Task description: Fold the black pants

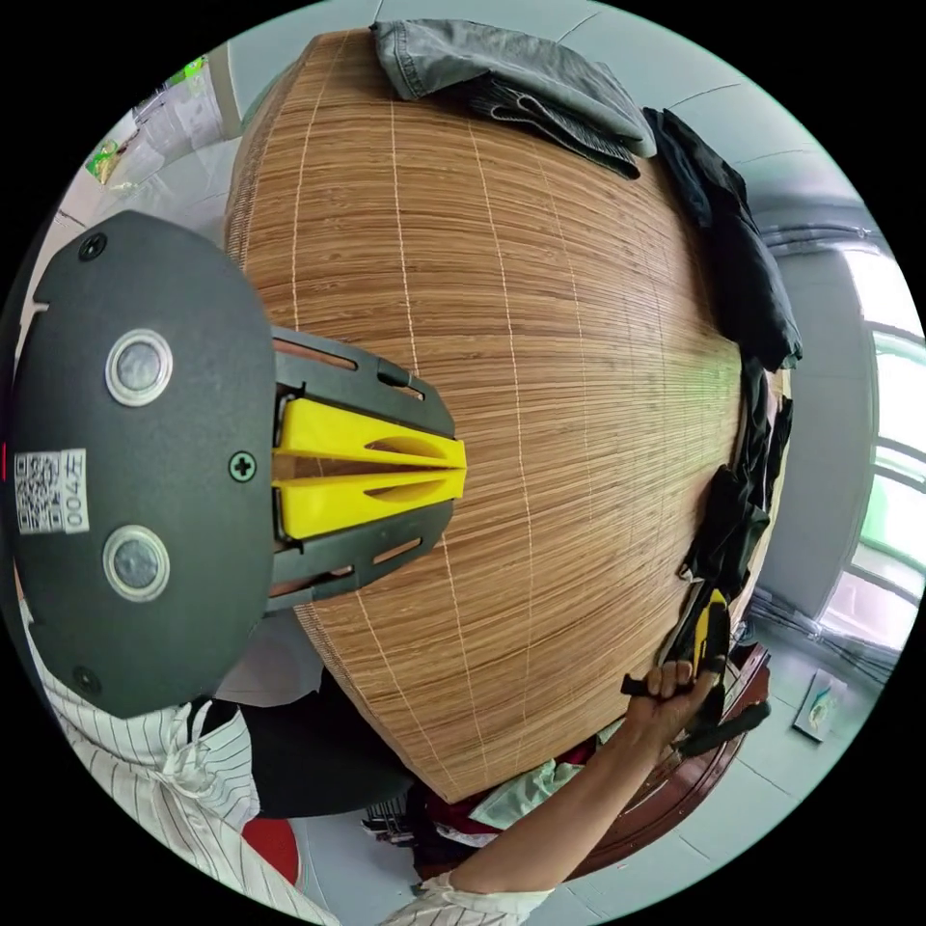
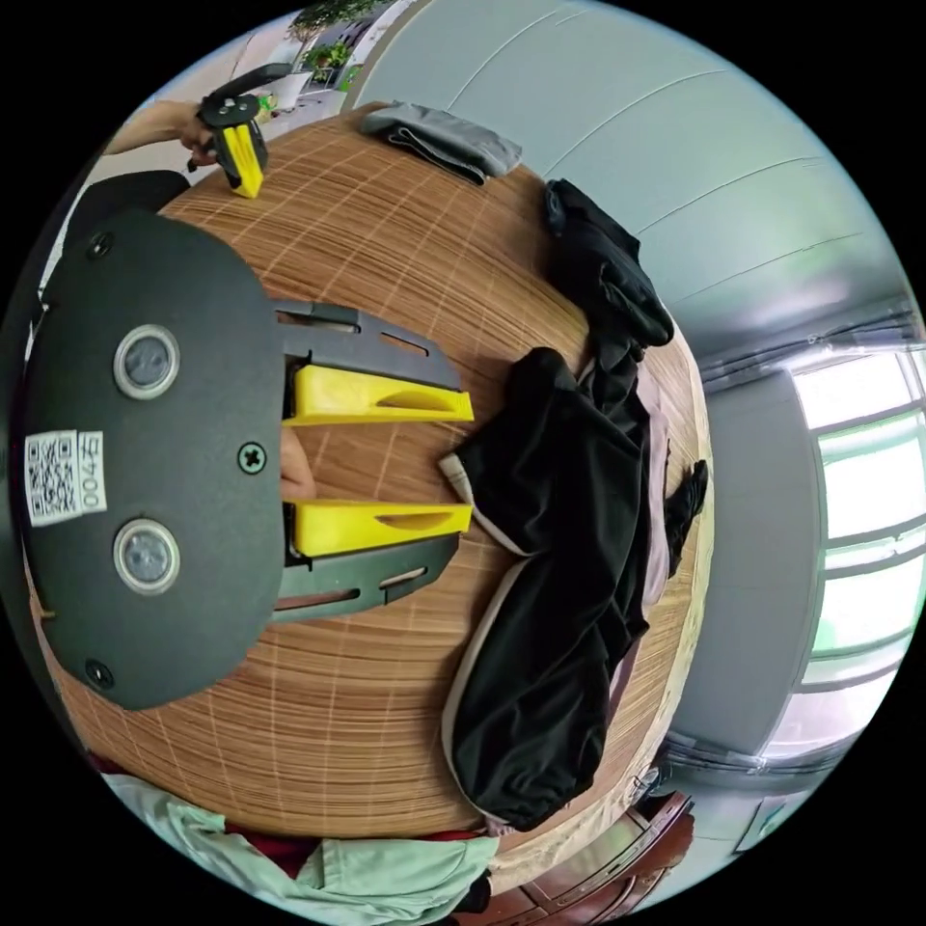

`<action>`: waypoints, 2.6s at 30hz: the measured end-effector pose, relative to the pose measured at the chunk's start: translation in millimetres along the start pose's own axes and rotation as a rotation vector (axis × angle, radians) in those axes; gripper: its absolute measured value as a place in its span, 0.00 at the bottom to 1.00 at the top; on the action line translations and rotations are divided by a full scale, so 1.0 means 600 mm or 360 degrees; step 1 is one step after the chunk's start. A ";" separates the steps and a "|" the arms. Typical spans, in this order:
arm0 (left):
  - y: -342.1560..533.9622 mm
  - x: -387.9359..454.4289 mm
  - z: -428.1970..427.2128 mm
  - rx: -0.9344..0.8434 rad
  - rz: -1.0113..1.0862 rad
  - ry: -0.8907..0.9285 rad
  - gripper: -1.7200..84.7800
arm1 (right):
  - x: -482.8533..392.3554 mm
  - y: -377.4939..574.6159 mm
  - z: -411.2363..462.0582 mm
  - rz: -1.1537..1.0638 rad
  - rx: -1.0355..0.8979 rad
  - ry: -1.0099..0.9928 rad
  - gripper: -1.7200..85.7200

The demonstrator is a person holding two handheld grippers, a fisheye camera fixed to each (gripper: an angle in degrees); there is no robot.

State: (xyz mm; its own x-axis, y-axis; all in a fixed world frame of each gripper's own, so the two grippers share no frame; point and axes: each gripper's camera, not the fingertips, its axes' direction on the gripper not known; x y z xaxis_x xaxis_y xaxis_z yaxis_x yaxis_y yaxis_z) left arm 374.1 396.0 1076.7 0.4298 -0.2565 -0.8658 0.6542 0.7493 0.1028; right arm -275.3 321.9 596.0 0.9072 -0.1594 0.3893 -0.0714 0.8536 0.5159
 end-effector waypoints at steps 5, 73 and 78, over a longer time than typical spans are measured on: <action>-0.002 -0.037 -0.006 0.0043 -0.0073 0.0098 0.04 | 0.006 -0.066 0.105 0.0006 -0.0434 0.0207 0.14; -0.279 0.203 -0.487 0.0121 0.0428 -0.0487 0.14 | 0.468 0.518 -0.594 0.0764 0.0234 -0.0691 0.04; -0.273 0.223 -0.491 0.0245 0.0353 -0.0514 0.17 | 0.475 0.491 -0.559 0.0644 0.0099 -0.0447 0.16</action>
State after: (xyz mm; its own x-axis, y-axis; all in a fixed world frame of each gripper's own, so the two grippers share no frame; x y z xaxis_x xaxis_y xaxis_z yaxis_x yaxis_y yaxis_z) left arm 141.0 418.9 799.6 0.7278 -0.2959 -0.6187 0.5986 0.7143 0.3625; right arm 101.0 694.0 603.0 0.6556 0.0438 0.7538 -0.4269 0.8450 0.3222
